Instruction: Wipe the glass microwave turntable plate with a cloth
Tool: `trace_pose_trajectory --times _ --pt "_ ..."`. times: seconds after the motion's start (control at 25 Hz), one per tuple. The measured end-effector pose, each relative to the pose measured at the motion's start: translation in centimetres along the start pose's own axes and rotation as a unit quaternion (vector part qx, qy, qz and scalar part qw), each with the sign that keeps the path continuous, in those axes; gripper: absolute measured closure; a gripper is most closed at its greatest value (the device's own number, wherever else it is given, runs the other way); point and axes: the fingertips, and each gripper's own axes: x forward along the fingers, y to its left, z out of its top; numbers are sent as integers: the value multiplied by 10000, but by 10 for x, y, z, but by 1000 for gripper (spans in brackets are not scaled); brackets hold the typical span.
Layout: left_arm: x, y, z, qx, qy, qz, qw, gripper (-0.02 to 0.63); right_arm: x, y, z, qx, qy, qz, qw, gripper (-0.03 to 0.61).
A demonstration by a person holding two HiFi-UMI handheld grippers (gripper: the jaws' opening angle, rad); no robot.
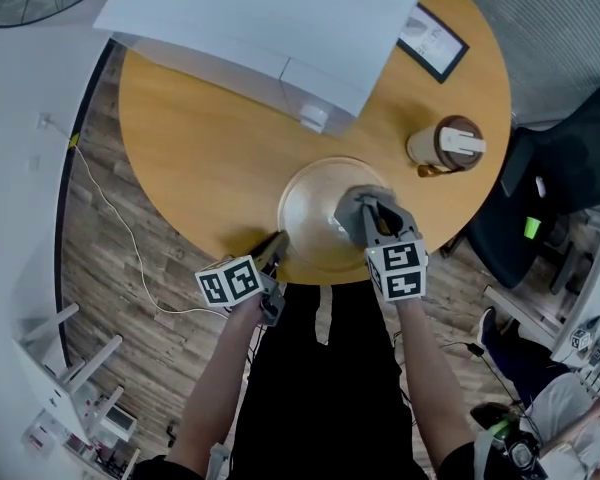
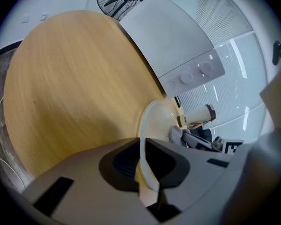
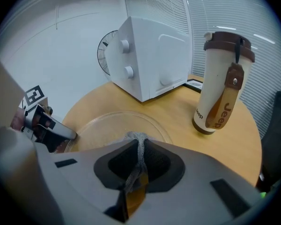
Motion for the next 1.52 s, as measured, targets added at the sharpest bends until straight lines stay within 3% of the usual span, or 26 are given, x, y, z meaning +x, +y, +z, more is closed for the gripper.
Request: trace_pose_trajectory --times 0.56,0.88,1.52 --pt "0 3 1 97 -62 -38 9999 581 37 -17 22 47 -1 -345 9994 535" --pt "0 2 1 137 -101 -68 9998 583 54 -11 40 -5 -39 -320 9995 537" --pt "-1 2 2 53 -214 -33 9998 583 74 65 48 -675 59 486 9965 537"
